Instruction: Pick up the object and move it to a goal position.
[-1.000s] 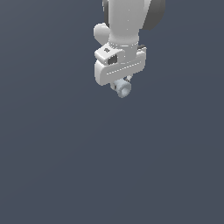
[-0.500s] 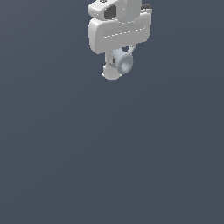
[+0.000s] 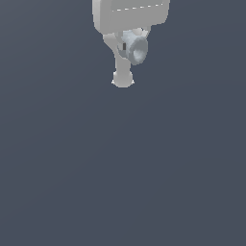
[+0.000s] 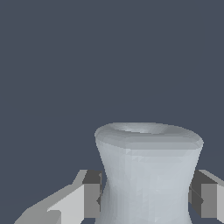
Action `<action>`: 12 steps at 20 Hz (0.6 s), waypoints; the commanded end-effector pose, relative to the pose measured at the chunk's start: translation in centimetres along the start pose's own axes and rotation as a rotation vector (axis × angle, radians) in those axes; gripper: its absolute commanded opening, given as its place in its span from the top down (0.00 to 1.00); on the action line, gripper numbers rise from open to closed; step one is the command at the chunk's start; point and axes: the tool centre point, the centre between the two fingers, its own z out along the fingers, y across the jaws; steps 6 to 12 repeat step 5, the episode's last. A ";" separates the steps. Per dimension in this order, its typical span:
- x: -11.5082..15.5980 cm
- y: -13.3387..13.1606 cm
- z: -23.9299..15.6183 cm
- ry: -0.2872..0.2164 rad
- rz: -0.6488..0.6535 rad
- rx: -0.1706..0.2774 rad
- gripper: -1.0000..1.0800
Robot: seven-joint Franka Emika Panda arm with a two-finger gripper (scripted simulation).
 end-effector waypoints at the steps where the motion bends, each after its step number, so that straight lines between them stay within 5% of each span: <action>1: 0.0 0.0 -0.6 -0.001 0.000 0.001 1.00; 12: 0.0 0.1 -0.7 -0.001 0.000 0.001 1.00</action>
